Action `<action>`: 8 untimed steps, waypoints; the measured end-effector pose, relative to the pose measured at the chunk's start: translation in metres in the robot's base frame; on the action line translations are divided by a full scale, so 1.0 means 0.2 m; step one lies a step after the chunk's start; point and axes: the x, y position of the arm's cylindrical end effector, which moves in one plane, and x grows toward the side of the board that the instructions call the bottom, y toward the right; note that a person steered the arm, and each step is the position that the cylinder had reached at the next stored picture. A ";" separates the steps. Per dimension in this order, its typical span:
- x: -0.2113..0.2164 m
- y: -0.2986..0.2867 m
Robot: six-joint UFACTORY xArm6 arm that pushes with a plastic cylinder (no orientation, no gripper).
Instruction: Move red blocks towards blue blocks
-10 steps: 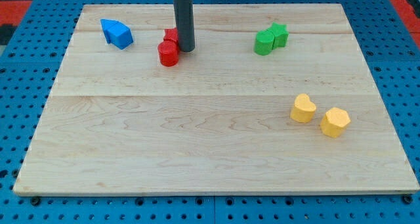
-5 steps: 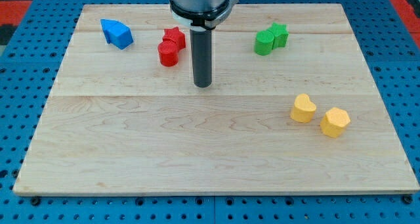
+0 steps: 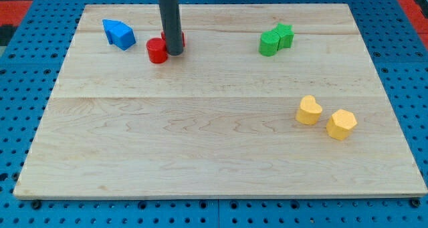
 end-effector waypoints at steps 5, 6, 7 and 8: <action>0.12 0.38; 0.02 0.38; -0.20 0.38; -0.28 0.38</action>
